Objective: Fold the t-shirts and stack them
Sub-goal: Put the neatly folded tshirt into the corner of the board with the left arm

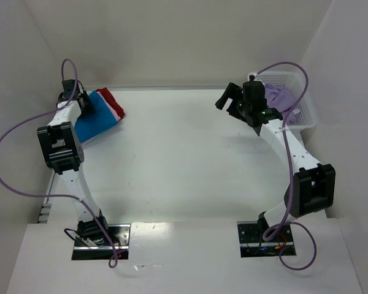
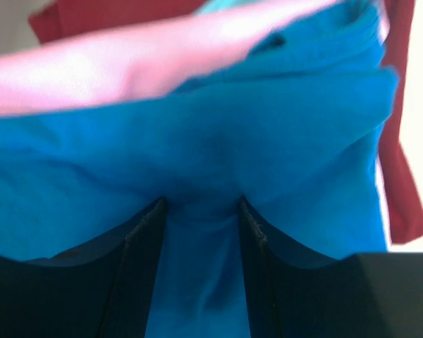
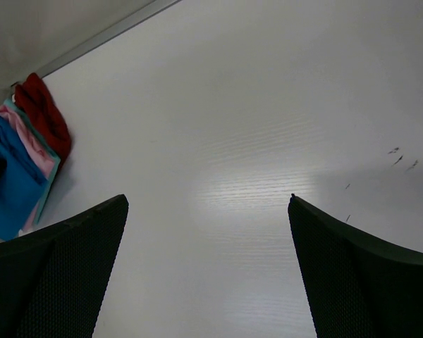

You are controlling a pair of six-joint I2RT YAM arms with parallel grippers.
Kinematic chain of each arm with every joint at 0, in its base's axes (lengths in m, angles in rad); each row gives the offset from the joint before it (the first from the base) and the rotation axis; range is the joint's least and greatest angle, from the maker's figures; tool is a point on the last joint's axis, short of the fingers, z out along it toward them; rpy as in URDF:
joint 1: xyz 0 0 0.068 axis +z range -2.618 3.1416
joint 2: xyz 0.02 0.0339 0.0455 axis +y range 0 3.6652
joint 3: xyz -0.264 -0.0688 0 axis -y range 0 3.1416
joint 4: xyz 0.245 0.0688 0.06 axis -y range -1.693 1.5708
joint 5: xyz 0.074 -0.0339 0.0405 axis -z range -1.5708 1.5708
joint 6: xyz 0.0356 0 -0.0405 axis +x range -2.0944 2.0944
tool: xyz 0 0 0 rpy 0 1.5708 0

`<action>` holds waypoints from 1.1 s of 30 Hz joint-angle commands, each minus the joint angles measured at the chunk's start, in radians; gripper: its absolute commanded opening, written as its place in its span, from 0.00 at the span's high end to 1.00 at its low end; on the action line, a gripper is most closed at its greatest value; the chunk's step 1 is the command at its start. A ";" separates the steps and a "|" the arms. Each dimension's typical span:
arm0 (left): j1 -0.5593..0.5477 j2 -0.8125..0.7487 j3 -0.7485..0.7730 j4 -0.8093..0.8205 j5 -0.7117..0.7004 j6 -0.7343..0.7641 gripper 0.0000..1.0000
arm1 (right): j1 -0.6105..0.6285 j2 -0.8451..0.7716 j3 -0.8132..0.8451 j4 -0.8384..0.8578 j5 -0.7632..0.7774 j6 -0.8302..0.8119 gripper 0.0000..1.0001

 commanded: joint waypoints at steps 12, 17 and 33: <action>0.019 0.227 0.339 -0.050 0.031 -0.001 0.47 | -0.020 -0.060 0.016 -0.095 0.079 0.091 0.00; 0.019 0.266 0.372 -0.074 0.042 -0.001 0.47 | -0.020 -0.072 0.016 -0.095 0.079 0.100 0.00; 0.028 0.330 0.450 -0.116 0.092 -0.001 0.42 | -0.020 -0.052 0.037 -0.129 0.091 0.089 0.00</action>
